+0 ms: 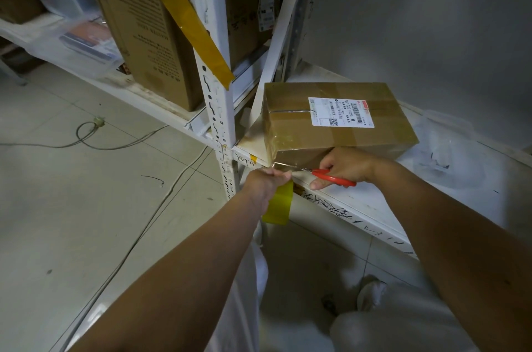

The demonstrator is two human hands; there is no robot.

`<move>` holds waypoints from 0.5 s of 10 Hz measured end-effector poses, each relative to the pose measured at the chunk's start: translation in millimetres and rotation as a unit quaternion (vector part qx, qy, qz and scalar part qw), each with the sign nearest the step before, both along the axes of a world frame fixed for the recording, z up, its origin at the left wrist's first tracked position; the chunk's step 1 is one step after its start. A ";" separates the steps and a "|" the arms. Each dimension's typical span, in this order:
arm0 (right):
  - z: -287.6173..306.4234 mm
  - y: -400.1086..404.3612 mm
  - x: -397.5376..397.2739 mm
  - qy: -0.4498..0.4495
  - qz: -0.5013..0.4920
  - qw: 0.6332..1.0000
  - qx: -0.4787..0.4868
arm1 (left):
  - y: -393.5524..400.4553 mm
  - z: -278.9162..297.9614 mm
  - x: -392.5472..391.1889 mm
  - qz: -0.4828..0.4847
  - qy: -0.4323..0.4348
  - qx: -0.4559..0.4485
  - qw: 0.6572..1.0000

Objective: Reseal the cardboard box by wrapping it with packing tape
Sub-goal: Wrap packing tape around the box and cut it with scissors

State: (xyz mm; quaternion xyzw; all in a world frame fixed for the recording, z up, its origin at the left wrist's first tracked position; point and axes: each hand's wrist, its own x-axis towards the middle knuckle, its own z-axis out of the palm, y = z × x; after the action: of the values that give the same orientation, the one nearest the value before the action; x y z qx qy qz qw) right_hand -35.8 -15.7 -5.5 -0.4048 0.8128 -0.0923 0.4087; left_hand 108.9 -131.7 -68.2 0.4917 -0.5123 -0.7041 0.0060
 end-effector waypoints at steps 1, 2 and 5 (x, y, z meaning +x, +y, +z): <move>2.8 -1.1 1.6 0.061 0.014 0.998 0.011 | -0.9 1.3 1.6 -0.018 -0.005 -0.013 1.000; 1.7 -3.5 2.3 0.100 0.026 0.994 0.027 | -1.2 0.4 5.2 -0.050 0.017 -0.015 0.998; 23.1 22.6 -2.3 0.116 0.090 0.981 0.124 | -1.8 -2.7 16.8 -0.048 -0.018 0.013 0.999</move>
State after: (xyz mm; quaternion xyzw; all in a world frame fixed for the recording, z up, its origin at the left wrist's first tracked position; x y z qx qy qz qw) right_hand -38.1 6.9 17.5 -0.4305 0.8199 0.0944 0.3654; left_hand 125.7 -133.5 -70.9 0.4789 -0.5263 -0.7012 -0.0437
